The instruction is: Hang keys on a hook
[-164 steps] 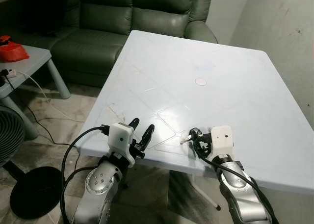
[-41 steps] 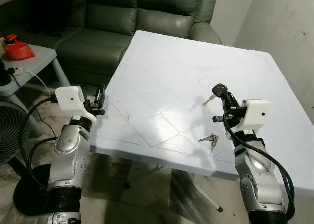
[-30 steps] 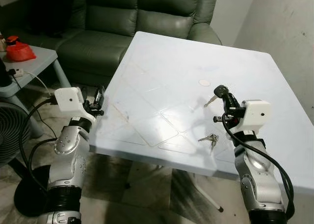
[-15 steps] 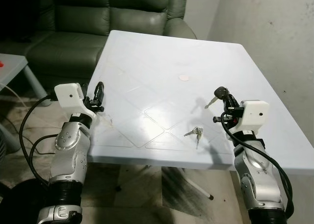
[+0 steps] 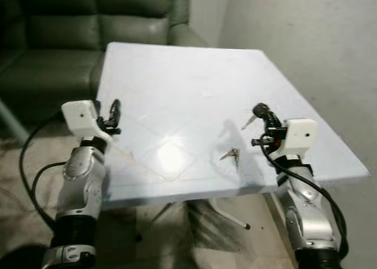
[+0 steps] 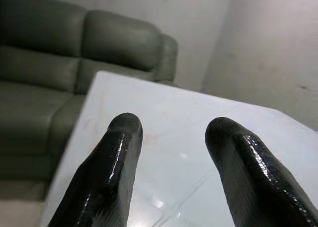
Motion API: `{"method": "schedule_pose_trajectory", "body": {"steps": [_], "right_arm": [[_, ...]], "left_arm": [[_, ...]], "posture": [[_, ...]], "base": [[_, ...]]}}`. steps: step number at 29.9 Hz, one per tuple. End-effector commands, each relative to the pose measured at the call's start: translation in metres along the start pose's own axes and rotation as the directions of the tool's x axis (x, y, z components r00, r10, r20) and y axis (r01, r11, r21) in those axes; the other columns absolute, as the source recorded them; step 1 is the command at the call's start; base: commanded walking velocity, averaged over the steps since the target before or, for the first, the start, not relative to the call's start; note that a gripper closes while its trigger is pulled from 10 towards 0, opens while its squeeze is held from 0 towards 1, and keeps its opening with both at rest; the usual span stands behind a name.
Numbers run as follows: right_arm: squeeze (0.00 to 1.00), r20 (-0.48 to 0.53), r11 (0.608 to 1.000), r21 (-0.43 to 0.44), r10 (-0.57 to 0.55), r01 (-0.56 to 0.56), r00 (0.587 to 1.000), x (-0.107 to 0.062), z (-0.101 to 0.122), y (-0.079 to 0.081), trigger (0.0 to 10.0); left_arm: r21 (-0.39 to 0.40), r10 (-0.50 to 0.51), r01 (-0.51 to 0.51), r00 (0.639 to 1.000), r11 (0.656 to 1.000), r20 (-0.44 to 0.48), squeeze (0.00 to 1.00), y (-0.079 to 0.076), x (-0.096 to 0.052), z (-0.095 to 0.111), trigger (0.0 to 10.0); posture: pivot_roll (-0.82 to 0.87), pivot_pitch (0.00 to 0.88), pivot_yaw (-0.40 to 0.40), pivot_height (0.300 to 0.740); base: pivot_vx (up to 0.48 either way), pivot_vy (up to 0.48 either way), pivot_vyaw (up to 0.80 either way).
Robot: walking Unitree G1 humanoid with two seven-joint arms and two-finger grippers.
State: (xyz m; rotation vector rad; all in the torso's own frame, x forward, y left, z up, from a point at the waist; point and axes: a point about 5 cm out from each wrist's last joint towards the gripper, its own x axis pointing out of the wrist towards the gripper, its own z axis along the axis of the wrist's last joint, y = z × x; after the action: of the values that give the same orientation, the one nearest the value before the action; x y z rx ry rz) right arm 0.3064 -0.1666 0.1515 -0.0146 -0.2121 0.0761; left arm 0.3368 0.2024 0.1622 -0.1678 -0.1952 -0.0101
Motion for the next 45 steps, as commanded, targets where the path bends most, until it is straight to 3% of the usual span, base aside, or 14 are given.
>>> {"method": "schedule_pose_trajectory", "body": {"steps": [1, 17, 45], "right_arm": [[0.00, -0.013, 0.999, -0.016, -0.032, 0.032, 0.999, -0.0014, -0.0015, -0.0087, 10.0], [0.00, -0.022, 0.999, -0.032, -0.034, 0.034, 0.999, -0.0026, -0.0031, -0.0093, 10.0], [0.00, -0.039, 0.999, -0.040, -0.032, 0.030, 0.999, -0.0059, -0.0064, -0.0074, 10.0]], "left_arm": [[-0.013, -0.041, 0.041, 0.999, 0.999, -0.002, 0.00, -0.0129, 0.0030, -0.0013, 10.0], [-0.032, -0.066, 0.066, 0.998, 0.997, 0.020, 0.00, -0.0187, 0.0051, 0.0013, 10.0], [0.013, -0.069, 0.069, 0.997, 0.998, -0.019, 0.00, -0.0175, 0.0042, -0.0047, 10.0]], "posture": [[-0.14, 0.000, -0.062, 0.740], [-0.15, 0.000, -0.063, 0.740], [-0.15, 0.000, -0.063, 0.740]], "base": [[0.000, 0.000, -0.77], [0.000, 0.000, -0.77], [0.000, 0.000, -0.77]]}}
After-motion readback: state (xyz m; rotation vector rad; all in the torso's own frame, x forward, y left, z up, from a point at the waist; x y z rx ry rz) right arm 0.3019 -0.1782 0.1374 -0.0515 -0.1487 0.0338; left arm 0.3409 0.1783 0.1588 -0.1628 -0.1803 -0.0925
